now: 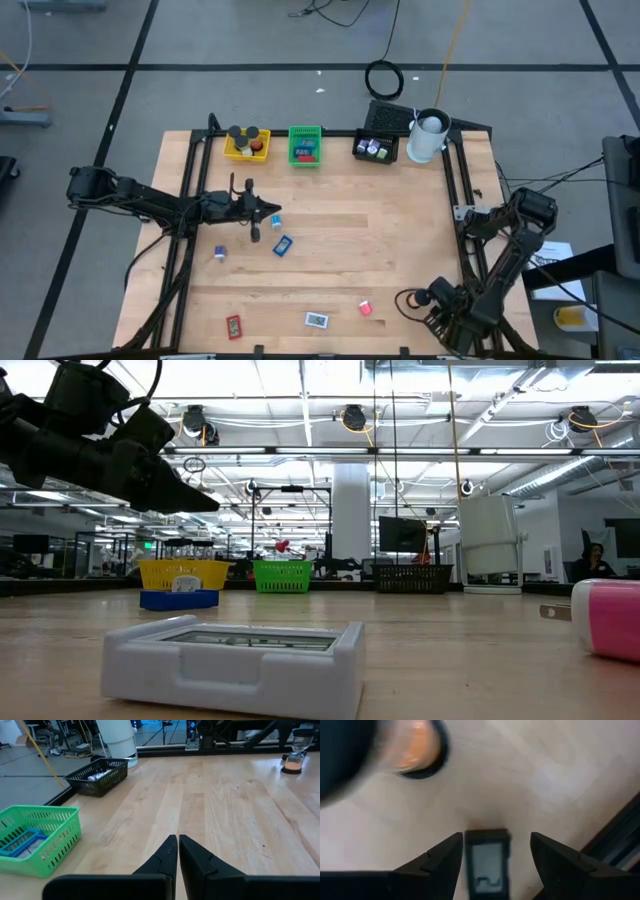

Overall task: Pick & Place Office items
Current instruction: Put the black digital timer into the green bin

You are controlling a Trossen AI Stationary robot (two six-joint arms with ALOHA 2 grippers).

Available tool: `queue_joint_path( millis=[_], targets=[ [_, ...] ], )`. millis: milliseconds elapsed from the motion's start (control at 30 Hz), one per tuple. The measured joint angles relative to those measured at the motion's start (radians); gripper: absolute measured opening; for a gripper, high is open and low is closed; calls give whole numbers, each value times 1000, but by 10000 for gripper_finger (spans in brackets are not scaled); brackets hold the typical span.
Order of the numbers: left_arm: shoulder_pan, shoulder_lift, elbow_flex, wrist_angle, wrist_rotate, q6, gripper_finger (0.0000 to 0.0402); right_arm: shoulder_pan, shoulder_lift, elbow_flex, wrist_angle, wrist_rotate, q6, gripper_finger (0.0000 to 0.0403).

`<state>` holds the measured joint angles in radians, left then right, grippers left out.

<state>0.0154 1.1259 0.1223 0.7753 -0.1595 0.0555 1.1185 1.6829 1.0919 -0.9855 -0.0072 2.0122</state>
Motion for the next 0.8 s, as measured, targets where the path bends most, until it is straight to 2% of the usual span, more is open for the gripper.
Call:
queue_joint_path(
  millis=[267, 433, 667, 800],
  targets=[
    [0, 0, 0, -3, 0, 0, 26, -1, -1, -79, 131, -19, -16, 225],
    [0, 0, 0, -3, 0, 2, 26, -11, -8, -84, 132, -21, -16, 226],
    [0, 0, 0, -3, 0, 2, 26, -39, -84, -84, 133, -99, 66, 254],
    [0, 0, 0, -8, 0, 2, 26, -33, -103, -84, 145, -105, 102, 269]
  ],
)
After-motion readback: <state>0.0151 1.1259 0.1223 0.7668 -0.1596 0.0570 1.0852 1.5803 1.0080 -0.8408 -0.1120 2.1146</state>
